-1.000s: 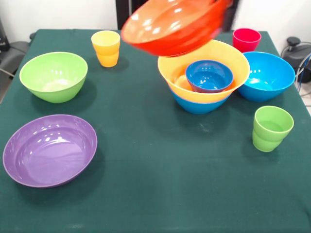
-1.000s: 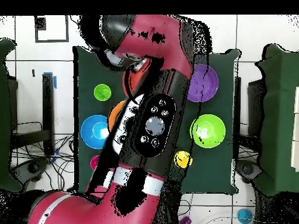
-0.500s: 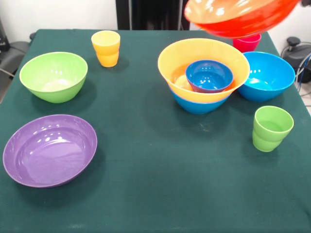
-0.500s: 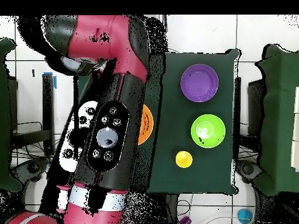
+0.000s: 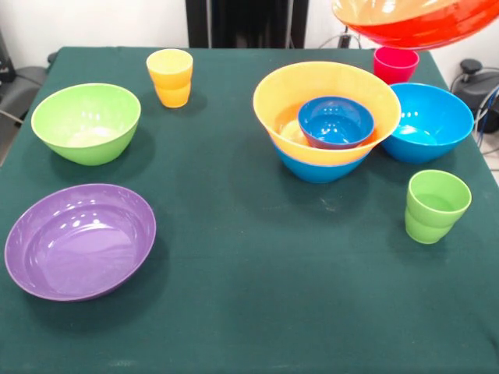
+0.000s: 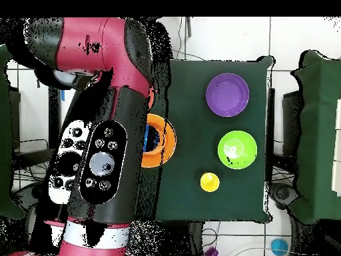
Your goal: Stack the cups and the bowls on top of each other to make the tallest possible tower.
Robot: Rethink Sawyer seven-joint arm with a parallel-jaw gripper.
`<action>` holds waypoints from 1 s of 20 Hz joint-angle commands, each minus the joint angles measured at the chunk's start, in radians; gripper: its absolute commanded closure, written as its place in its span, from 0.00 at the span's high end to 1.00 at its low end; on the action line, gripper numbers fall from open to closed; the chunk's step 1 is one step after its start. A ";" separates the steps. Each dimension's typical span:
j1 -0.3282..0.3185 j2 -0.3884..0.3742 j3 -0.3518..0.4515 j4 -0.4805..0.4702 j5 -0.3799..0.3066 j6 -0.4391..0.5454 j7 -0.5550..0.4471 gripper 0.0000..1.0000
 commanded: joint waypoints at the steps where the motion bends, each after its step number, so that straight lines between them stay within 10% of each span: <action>1: 0.013 0.005 0.078 0.163 -0.101 -0.042 0.032 0.00; 20: 0.027 -0.036 0.130 0.407 -0.136 -0.281 -0.011 0.00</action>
